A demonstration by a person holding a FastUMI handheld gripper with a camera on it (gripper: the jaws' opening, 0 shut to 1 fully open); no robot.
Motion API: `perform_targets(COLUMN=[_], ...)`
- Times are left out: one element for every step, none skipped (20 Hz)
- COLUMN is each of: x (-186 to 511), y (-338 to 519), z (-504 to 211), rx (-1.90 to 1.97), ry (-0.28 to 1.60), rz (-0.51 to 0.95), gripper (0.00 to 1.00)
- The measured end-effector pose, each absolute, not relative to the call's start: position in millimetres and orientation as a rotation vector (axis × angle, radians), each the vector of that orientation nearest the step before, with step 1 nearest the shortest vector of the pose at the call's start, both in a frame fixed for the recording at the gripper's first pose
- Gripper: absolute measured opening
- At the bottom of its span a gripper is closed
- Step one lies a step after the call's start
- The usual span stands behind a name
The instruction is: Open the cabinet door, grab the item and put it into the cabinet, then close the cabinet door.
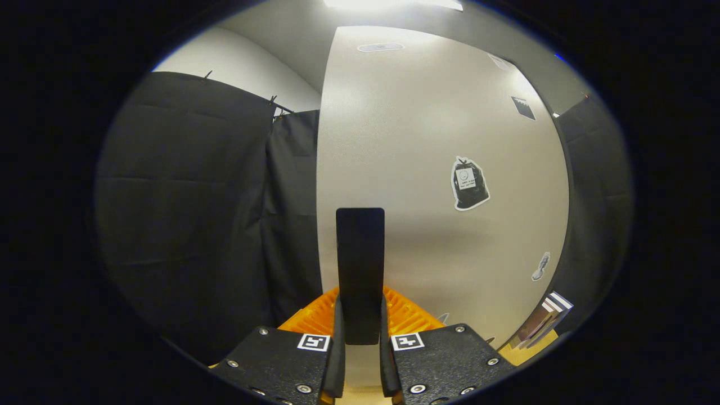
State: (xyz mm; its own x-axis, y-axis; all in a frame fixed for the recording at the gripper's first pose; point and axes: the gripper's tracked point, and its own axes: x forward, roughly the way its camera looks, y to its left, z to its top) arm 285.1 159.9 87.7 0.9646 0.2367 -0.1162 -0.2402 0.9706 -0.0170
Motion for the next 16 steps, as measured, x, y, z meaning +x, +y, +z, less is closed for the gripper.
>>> perform_targets(x=[281.7,277.5,272.8,269.0,265.6,261.5,256.4,250.7,249.2,246.3,241.3,235.8,231.2,227.5,224.0,220.0], y=[158.7,156.8,154.6,153.1,151.5,149.3,146.7,144.5,142.7,140.5,137.8,134.1,130.4,127.2,124.1,120.2], z=[88.5,89.4,89.8,90.6,90.3,91.2,92.3,93.5,93.8,95.1,95.4,96.0,97.7,98.4,99.7,100.8], rx=[-0.029,-0.026,-0.024,-0.026,-0.028,-0.036,-0.039,-0.036,-0.03,-0.023,-0.019,-0.019,-0.023,-0.022,-0.019,-0.013], ry=[0.112,0.113,0.113,0.114,0.116,0.121,0.125,0.13,0.134,0.138,0.138,0.138,0.136,0.137,0.138,0.142], rz=[0.242,0.246,0.25,0.254,0.259,0.265,0.268,0.273,0.28,0.283,0.285,0.284,0.282,0.279,0.277,0.273], gripper=[0.25,0.25,0.25,0.25,0.26,0.25,0.25,0.25,0.25,0.26,0.26,0.26,0.26,0.25,0.25,0.25])
